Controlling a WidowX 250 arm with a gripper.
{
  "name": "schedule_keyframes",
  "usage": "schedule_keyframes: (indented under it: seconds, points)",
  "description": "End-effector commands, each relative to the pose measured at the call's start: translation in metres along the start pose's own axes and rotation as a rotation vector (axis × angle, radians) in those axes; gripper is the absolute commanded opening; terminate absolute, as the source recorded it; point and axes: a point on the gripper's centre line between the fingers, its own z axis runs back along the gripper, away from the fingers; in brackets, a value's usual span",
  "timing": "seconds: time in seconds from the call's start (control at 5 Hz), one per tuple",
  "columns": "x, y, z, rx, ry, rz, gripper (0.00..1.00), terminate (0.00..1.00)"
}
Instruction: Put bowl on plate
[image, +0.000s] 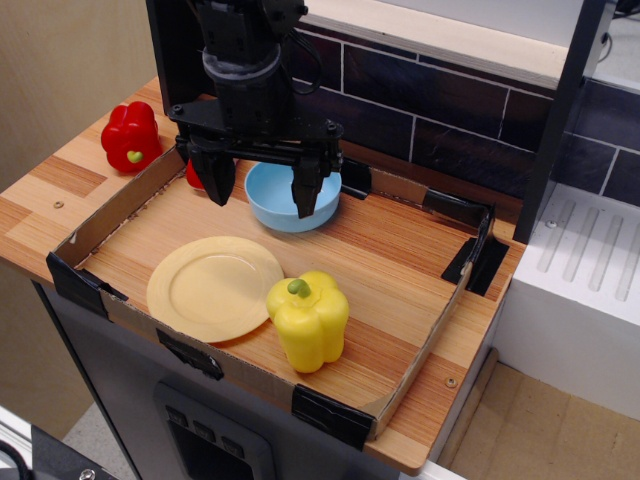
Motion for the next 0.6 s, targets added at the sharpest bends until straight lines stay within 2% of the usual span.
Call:
schedule_keyframes:
  seconds: [0.0,0.2,0.4]
  points:
    - [0.000,0.000,0.000,0.000,0.000,0.000,1.00,0.00]
    - [0.013,0.017,-0.015,-0.022,-0.065,0.255,1.00,0.00]
    - [0.023,0.032,-0.027,-0.017,-0.065,0.498,1.00,0.00]
